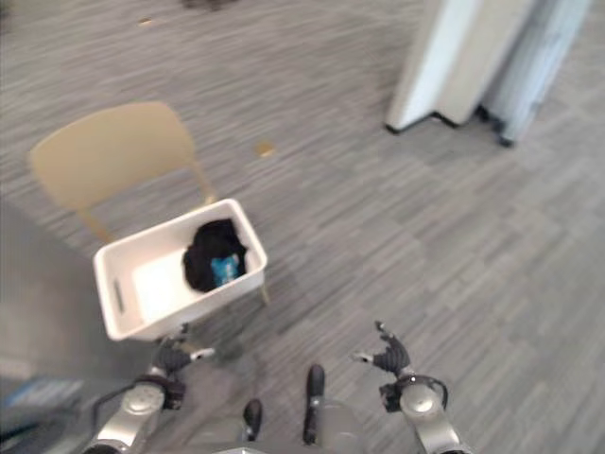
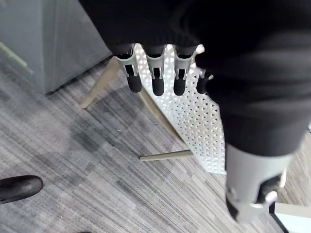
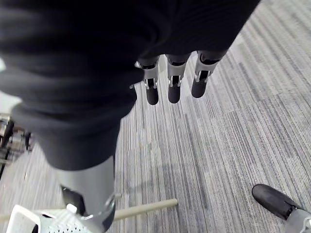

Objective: Grab the laundry basket,head to the washer,open it,put in the laundry and shut it.

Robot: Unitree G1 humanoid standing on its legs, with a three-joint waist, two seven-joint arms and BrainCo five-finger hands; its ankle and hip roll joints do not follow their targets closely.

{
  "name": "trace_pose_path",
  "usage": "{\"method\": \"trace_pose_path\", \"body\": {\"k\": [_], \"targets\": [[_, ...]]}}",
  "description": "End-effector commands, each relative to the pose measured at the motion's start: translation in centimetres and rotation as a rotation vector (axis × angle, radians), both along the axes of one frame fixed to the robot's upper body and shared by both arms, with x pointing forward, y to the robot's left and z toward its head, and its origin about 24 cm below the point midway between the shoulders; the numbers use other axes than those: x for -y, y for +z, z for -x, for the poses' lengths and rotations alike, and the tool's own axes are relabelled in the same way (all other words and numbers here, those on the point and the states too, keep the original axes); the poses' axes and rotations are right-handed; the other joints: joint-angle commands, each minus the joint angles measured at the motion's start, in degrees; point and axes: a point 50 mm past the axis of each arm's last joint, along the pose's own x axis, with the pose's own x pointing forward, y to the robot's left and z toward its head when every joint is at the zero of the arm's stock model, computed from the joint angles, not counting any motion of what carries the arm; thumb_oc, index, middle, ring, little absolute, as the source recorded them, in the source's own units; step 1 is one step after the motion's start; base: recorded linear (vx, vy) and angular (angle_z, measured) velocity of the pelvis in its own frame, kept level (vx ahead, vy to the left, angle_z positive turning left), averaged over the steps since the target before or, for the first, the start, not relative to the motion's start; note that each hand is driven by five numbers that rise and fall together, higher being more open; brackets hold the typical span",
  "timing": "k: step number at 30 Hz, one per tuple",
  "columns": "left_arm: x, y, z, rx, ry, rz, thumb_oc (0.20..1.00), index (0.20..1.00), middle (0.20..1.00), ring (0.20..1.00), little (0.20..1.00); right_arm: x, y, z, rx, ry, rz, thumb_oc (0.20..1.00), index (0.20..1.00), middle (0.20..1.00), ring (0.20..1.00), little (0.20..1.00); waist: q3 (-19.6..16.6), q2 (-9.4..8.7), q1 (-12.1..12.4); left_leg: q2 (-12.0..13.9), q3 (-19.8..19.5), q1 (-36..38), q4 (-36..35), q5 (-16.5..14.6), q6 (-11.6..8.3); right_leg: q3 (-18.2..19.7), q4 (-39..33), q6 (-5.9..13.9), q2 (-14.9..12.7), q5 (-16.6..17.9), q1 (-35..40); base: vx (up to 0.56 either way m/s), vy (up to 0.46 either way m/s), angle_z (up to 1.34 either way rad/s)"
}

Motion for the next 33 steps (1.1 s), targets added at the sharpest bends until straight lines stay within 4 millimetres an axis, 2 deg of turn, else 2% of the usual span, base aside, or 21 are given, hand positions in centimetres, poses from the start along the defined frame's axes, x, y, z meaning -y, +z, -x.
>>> {"method": "trace_pose_path", "body": {"k": [1, 2, 3, 4, 5, 7, 11, 13, 16, 17, 19, 21, 22, 23, 24, 26, 27, 29, 30, 32, 33], "targets": [[-1.5, 1.2, -1.1, 0.076, 0.043, -0.011, 1.0, 1.0, 1.0, 1.0, 1.0, 1.3, 3.5, -2.7, 0.193, 0.002, 0.04, 1.0, 1.0, 1.0, 1.0, 1.0, 0.47, -0.3, -0.57, -0.56, 6.91, -4.8, 3.2, 0.99, -1.28, -2.48, -3.96, 2.75, -1.1, -5.95, 7.8, 0.04, -0.06, 0.68], [-1.6, 1.1, -0.9, 0.068, 0.054, -0.015, 1.0, 1.0, 1.0, 1.0, 1.0, 1.6, 3.9, -2.7, 0.208, -0.006, 0.055, 1.0, 1.0, 1.0, 1.0, 1.0, 0.55, -0.14, -0.68, 1.69, 10.84, -5.34, 2.28, 1.63, -1.03, -5.08, -4.61, 2.47, -1.76, -6.77, 9.06, 0.02, -0.015, 0.7], [-1.6, 1.1, -0.9, 0.068, 0.054, -0.015, 1.0, 1.0, 1.0, 1.0, 1.0, 1.6, 3.9, -2.7, 0.208, -0.005, 0.055, 1.0, 1.0, 1.0, 1.0, 1.0, 0.47, -0.16, -0.73, 1.66, 10.81, -5.39, 2.22, 1.69, -1.03, -5.12, -4.62, 2.47, -1.78, -6.76, 9.01, 0.07, 0.003, 0.73], [-1.9, 1.0, -0.7, 0.062, 0.061, -0.025, 1.0, 1.0, 1.0, 1.0, 1.0, 1.8, 4.1, -2.8, 0.218, -0.007, 0.068, 1.0, 1.0, 1.0, 1.0, 1.0, 0.27, -0.15, -0.49, 3.21, 13.36, -6.25, 0.6, 3.22, -1.08, -7.24, -5.14, 2.44, -2.31, -7.22, 9.98, 0.06, 0.017, 0.9], [-1.9, 1.0, -0.7, 0.061, 0.061, -0.025, 1.0, 1.0, 1.0, 1.0, 1.0, 1.8, 4.1, -2.8, 0.218, -0.007, 0.068, 1.0, 1.0, 1.0, 1.0, 1.0, 0.35, -0.14, -0.56, 3.21, 13.29, -6.12, 0.67, 3.08, -1.11, -7.31, -5.12, 2.45, -2.3, -7.33, 10.16, 0.1, 0.041, 0.93], [-2.3, 1.0, -0.5, 0.057, 0.065, -0.041, 1.0, 1.0, 1.0, 1.0, 1.0, 2.1, 4.4, -2.9, 0.224, -0.011, 0.083, 1.0, 1.0, 1.0, 1.0, 1.0, 0.03, -0.15, -0.32, 4.21, 14.85, -6.81, -1.54, 5.19, -1.59, -9.24, -5.43, 2.55, -2.85, -7.85, 11.02, 0.1, 0.067, 0.8], [-2.9, 0.9, -0.2, 0.046, 0.092, -0.057, 1.0, 1.0, 1.0, 1.0, 1.0, 2.5, 4.4, -2.9, 0.221, -0.027, 0.105, 1.0, 1.0, 1.0, 1.0, 1.0, -0.53, 0.02, 0.38, 7.78, 19.49, -9.25, -5.05, 9.02, -3.79, -13.52, -5.53, 3.03, -4.22, -11.07, 14.87, 0.23, 0.135, 0.69], [-3.1, 0.8, 0.0, 0.039, 0.099, -0.06, 1.0, 1.0, 1.0, 1.0, 1.0, 2.5, 4.5, -2.9, 0.22, -0.02, 0.11, 1.0, 1.0, 1.0, 1.0, 1.0, -0.73, 0.19, 0.56, 8.22, 19.75, -9.16, -5.38, 9.41, -3.82, -14.3, -4.97, 3.09, -4.43, -11.57, 15.57, 0.25, 0.206, 0.76], [-3.6, 0.0, 1.3, -0.01, 0.111, -0.072, 1.0, 1.0, 1.0, 1.0, 1.0, 2.2, 4.3, -2.8, 0.208, -0.002, 0.116, 1.0, 1.0, 1.0, 1.0, 1.0, -1.86, -0.1, 1.01, 7.25, 19.7, -8.15, -5.1, 8.66, -3.06, -15.17, -2.64, 3.67, -6.32, -12.95, 17.55, 0.25, 0.206, 0.34], [-3.8, 0.1, 1.5, -0.013, 0.115, -0.077, 1.0, 1.0, 1.0, 1.0, 1.0, 2.1, 4.3, -2.9, 0.209, 0.01, 0.121, 1.0, 1.0, 1.0, 1.0, 1.0, -1.96, -0.35, 1.3, 6.77, 19.45, -7.96, -4.46, 7.94, -2.59, -14.84, -1.32, 3.85, -7.15, -13.02, 17.56, 0.33, 0.297, -0.01], [-4.8, 0.2, 1.8, -0.021, 0.119, -0.108, 1.0, 1.0, 1.0, 1.0, 1.0, 1.4, 5.0, -3.7, 0.244, 0.052, 0.148, 1.0, 1.0, 1.0, 1.0, 1.0, -1.55, -1.24, 2.38, 5.53, 19.07, -6.89, -3.26, 5.64, -0.92, -13.49, 5.65, 4.53, -9.61, -12.49, 15.66, 0.23, 0.229, 0.03], [-5.1, 0.3, 1.7, -0.021, 0.122, -0.117, 1.0, 1.0, 1.0, 1.0, 1.0, 1.3, 5.4, -4.1, 0.263, 0.068, 0.161, 1.0, 1.0, 1.0, 1.0, 1.0, -1.36, -1.43, 2.46, 5.15, 18.85, -6.48, -3.11, 4.91, -0.29, -12.62, 8.81, 4.78, -10.14, -12.27, 14.18, 0.12, 0.118, 0.06], [-5.7, 0.5, 1.5, -0.015, 0.131, -0.139, 1.0, 1.0, 1.0, 1.0, 1.0, 0.8, 6.7, -4.9, 0.321, 0.118, 0.204, 1.0, 1.0, 1.0, 1.0, 1.0, -0.8, -1.52, 2.26, 4.33, 18.04, -4.69, -3.67, 3.73, 0.62, -10.1, 13.21, 5.18, -9.76, -11.28, 10.64, 0.19, 0.15, 0.09], [-5.7, 0.7, 1.3, -0.006, 0.132, -0.141, 1.0, 1.0, 1.0, 1.0, 1.0, 0.7, 7.2, -5.1, 0.337, 0.146, 0.231, 1.0, 1.0, 1.0, 1.0, 1.0, -0.52, -1.4, 1.68, 3.91, 17.15, -3.44, -4.31, 3.36, 0.93, -7.99, 14.48, 4.96, -8.65, -11.08, 8.69, 0.14, 0.105, 0.04], [-5.7, 0.7, 1.3, -0.006, 0.132, -0.141, 1.0, 1.0, 1.0, 1.0, 1.0, 0.7, 7.2, -5.1, 0.337, 0.147, 0.231, 1.0, 1.0, 1.0, 1.0, 1.0, -0.51, -1.4, 1.72, 3.89, 17.21, -3.39, -4.38, 3.34, 0.95, -7.89, 14.67, 4.98, -8.7, -11.17, 8.58, 0.07, 0.043, -0.07], [-5.8, 0.9, 1.0, 0.013, 0.134, -0.145, 1.0, 1.0, 1.0, 1.0, 1.0, 0.5, 8.9, -6.1, 0.396, 0.241, 0.328, 1.0, 1.0, 1.0, 1.0, 1.0, 0.26, -0.69, 0.95, 3.59, 16.05, -1.44, -6.18, 4.29, 1.52, -5.12, 11.26, 4.24, -5.84, -9.85, 4.71, 0.07, 0.011, 0.03], [-5.8, 0.9, 1.0, 0.013, 0.134, -0.144, 1.0, 1.0, 1.0, 1.0, 1.0, 0.5, 8.9, -6.1, 0.396, 0.241, 0.329, 1.0, 1.0, 1.0, 1.0, 1.0, 0.3, -0.66, 0.91, 3.59, 16.02, -1.39, -6.2, 4.29, 1.51, -5.14, 11.25, 4.23, -5.83, -9.86, 4.77, 0.08, -0.021, 0.11], [-5.6, 0.9, 0.8, 0.018, 0.123, -0.143, 1.0, 1.0, 1.0, 1.0, 1.0, 0.4, 10.1, -6.8, 0.434, 0.308, 0.403, 1.0, 1.0, 1.0, 1.0, 1.0, 0.94, -0.81, 0.37, 2.61, 13.76, -0.67, -6.67, 4.45, 1.53, -1.4, 8.07, 4.98, -3.81, -8.01, 2.51, 0.1, -0.073, 0.29], [-5.6, 0.9, 0.6, 0.019, 0.1, -0.155, 1.0, 1.0, 1.0, 1.0, 1.0, 0.5, 10.7, -7.2, 0.443, 0.372, 0.487, 1.0, 1.0, 1.0, 1.0, 1.0, 1.29, -1.39, -0.13, 1.71, 12.0, -0.09, -6.71, 3.89, 1.39, 1.94, 4.52, 5.43, -2.56, -7.15, 2.32, 0.1, -0.088, 0.45], [-5.6, 1.0, 0.6, 0.023, 0.092, -0.159, 1.0, 1.0, 1.0, 1.0, 1.0, 0.5, 11.2, -7.5, 0.454, 0.396, 0.517, 1.0, 1.0, 1.0, 1.0, 1.0, 1.32, -1.48, -0.09, 1.48, 11.11, -0.31, -6.29, 3.84, 1.39, 2.95, 3.82, 5.89, -2.54, -6.84, 2.8, 0.08, -0.105, 0.86], [-5.4, 0.8, 0.9, 0.018, 0.066, -0.168, 1.0, 1.0, 1.0, 1.0, 1.0, 0.2, 11.7, -8.0, 0.463, 0.48, 0.583, 1.0, 1.0, 1.0, 1.0, 1.0, 0.73, -2.01, 0.53, 0.8, 10.18, -0.28, -6.18, 3.56, 1.2, 2.75, 0.97, 5.31, -2.84, -6.06, 4.66, 0.08, -0.114, 1.14]]}}
